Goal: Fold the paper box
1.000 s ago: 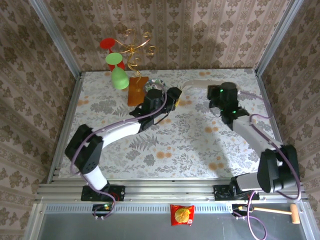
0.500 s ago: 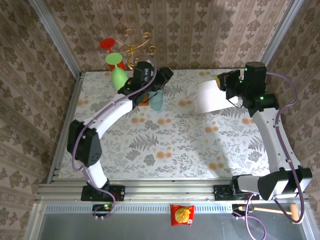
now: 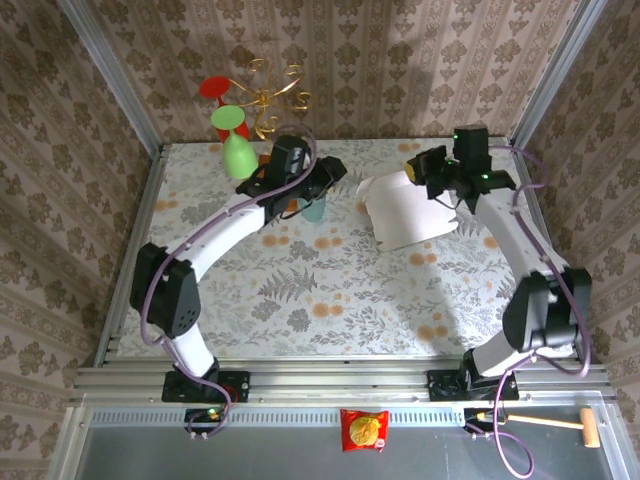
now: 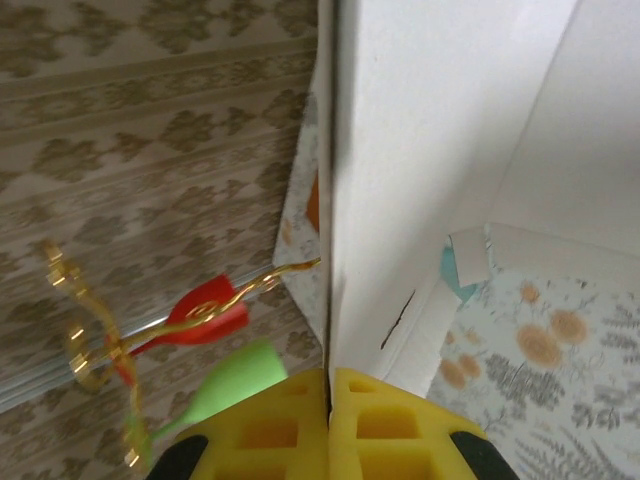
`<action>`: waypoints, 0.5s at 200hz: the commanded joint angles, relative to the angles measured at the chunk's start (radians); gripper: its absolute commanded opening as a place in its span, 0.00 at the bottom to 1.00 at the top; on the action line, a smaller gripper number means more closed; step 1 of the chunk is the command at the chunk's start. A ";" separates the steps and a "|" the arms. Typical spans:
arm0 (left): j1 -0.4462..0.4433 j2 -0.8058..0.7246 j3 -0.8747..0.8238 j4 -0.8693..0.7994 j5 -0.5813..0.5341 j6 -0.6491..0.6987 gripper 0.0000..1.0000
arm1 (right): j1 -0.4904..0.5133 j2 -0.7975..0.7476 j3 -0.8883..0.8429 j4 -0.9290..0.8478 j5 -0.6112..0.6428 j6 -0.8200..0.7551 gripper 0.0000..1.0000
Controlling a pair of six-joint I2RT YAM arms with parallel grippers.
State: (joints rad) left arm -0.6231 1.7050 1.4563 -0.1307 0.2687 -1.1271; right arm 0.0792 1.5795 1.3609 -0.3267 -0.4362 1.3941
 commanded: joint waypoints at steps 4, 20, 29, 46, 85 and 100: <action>0.017 -0.085 -0.033 -0.068 -0.012 0.063 0.39 | 0.010 0.060 -0.002 0.144 -0.058 -0.002 0.00; 0.026 -0.105 -0.049 -0.077 -0.008 0.078 0.40 | 0.014 0.093 -0.015 0.169 -0.068 -0.007 0.00; 0.028 -0.104 -0.043 -0.090 0.005 0.092 0.40 | 0.016 0.104 -0.021 0.167 -0.068 -0.014 0.00; 0.030 -0.076 -0.011 -0.137 0.038 0.116 0.41 | 0.020 0.110 -0.043 0.168 -0.065 -0.024 0.00; 0.020 -0.053 -0.027 -0.115 0.056 0.117 0.42 | 0.021 0.120 -0.142 0.245 -0.067 -0.023 0.00; 0.019 -0.042 -0.028 -0.114 0.062 0.119 0.42 | 0.021 0.123 -0.169 0.279 -0.077 -0.026 0.00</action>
State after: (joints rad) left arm -0.6006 1.6497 1.4281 -0.2398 0.3050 -1.0412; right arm 0.0956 1.6886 1.2343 -0.1230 -0.4808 1.3865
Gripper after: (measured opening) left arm 0.417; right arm 0.057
